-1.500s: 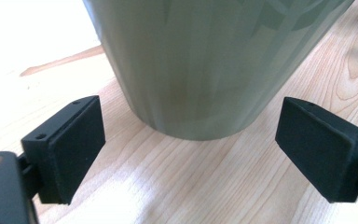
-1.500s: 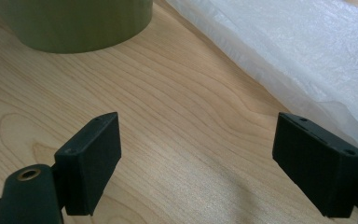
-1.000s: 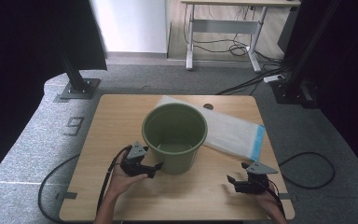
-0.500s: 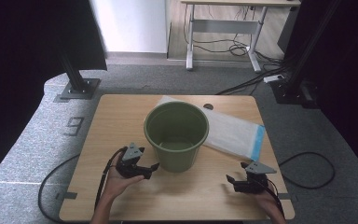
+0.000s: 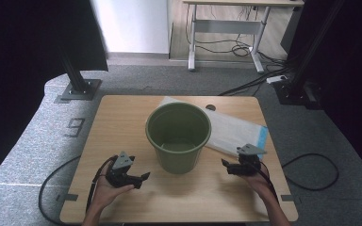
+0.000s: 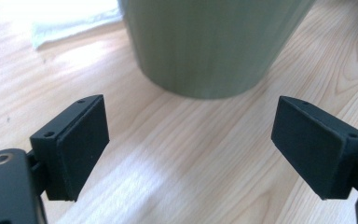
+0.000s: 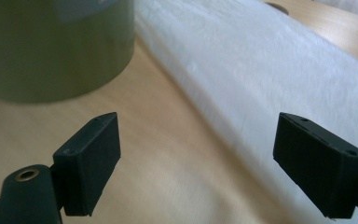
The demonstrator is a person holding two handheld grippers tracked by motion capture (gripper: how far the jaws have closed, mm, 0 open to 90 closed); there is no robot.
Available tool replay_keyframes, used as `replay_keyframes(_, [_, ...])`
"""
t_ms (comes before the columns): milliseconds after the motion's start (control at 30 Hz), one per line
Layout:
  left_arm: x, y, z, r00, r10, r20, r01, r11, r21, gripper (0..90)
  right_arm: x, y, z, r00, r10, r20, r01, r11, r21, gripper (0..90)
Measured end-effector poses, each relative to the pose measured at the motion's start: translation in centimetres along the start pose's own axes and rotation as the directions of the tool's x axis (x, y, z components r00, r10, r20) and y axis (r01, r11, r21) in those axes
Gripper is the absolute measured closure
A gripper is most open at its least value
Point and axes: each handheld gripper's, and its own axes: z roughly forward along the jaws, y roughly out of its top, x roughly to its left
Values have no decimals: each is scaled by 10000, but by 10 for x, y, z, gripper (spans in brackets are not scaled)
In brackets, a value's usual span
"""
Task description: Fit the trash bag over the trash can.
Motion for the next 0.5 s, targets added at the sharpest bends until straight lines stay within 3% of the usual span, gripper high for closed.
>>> replay_keyframes(67, [3,-7,-1,10000,-75,10,75,9999,123,110,-4,14,12,10000,-74,14,74,9997,249,146])
replay_keyframes(167, [6,-14,-3,9996,-268,-10,268,9995,152,111,-11,26,38,9997,252,-65,-248,9980,574,173])
replay_keyframes(200, [6,-14,-3,9996,-268,-10,268,9995,152,111,-11,26,38,9997,252,-65,-248,9980,574,173])
replay_keyframes(233, [9,-17,-4,9992,-393,18,392,9992,99,111,-12,30,53,9998,193,-73,-187,9967,792,190])
replay_keyframes(367, [13,-22,-5,9987,-513,48,513,9986,109,113,-8,29,75,9998,-90,-186,111,9927,1203,255])
replay_keyframes(500, [18,-25,-4,9983,-573,56,572,9982,185,117,-5,28,85,9996,-271,33,263,9892,1444,389])
